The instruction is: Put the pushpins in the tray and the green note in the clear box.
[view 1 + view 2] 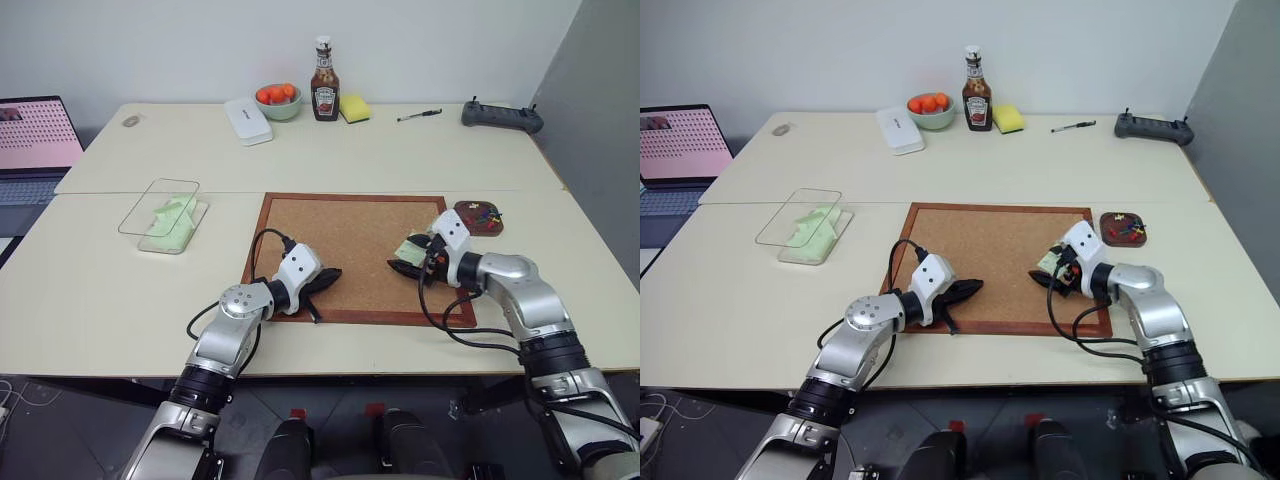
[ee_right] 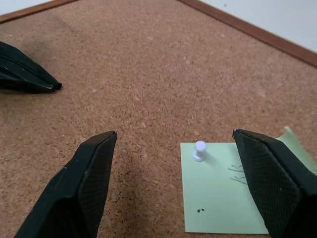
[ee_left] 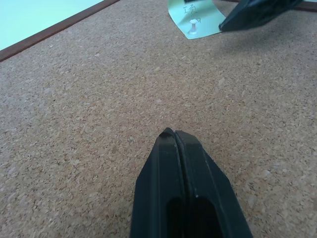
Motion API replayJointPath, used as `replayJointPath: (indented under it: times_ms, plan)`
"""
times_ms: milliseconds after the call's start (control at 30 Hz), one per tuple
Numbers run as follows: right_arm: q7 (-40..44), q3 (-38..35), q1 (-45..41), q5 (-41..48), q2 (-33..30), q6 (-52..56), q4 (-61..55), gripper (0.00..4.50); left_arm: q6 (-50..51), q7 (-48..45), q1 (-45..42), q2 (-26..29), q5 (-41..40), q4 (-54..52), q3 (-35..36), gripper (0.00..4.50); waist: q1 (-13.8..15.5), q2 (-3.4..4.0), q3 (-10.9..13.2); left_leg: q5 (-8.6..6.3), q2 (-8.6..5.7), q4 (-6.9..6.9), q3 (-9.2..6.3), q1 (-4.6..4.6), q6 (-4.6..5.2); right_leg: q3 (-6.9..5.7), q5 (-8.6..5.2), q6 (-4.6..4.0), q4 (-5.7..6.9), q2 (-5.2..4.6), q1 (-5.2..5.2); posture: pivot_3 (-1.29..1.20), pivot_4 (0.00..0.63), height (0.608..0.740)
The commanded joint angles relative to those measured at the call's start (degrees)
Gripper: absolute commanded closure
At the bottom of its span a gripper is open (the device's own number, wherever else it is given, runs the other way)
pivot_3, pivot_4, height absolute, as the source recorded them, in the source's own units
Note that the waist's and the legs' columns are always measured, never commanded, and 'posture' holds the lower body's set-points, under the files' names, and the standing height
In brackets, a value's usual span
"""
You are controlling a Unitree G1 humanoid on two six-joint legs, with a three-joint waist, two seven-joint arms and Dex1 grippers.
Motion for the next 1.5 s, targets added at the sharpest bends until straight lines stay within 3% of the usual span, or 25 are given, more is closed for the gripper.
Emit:
replayJointPath:
  times_ms: [33, 200, 567, 1100, 1500]
  plan:
    - [-0.8, -0.9, -2.0, -0.4, 0.5, -2.5, 1.8, 1.39, 1.2, -0.7, 2.1, 0.1, 1.6, 2.4, -2.6, 4.5, 0.0, 0.0, 0.0, 0.0, 0.0, 0.0, 0.0, 0.0, 0.0, -0.01, 0.0, 0.0, 0.0, 0.0, 0.0, 0.0, 0.15, 0.74]
    - [-0.2, -1.8, -2.1, 0.4, 0.7, -2.7, 2.9, 2.5, 1.2, -0.6, 2.4, 0.2, 1.6, 2.1, -2.6, 4.5, 0.0, 0.0, 0.0, 0.0, 0.0, 0.0, 0.0, 0.0, 0.0, 0.0, 0.0, 0.0, 0.0, 0.0, 0.0, 0.0, 0.15, 0.74]
    - [-0.3, -3.6, -2.0, 2.5, 1.0, -0.8, 2.5, 4.42, 1.1, -0.7, 2.5, 0.1, 1.7, 2.1, -2.8, 4.5, 0.0, 0.0, 0.0, 0.0, 0.01, -0.01, 0.0, 0.0, 0.0, 0.0, 0.0, 0.0, 0.0, 0.01, 0.0, 0.0, 0.15, 0.74]
    - [0.6, -5.5, -2.8, 5.4, 1.7, -1.2, -1.8, 4.42, 1.3, -0.6, 2.8, 0.2, 1.7, 1.8, -3.0, 4.5, 0.0, 0.0, 0.0, 0.0, 0.01, -0.01, 0.0, 0.0, 0.0, 0.0, 0.0, 0.0, 0.0, 0.01, -0.01, 0.0, 0.15, 0.74]
    - [4.3, -3.9, -2.0, 5.1, -2.2, -1.9, -7.9, 4.42, 2.4, -0.3, 1.8, -0.9, -0.1, 1.6, -1.5, 4.5, 0.0, 0.0, 0.0, 0.0, 0.0, -0.02, -0.01, -0.02, 0.0, -0.01, 0.0, 0.0, -0.01, 0.0, -0.01, 0.0, 0.15, 0.74]
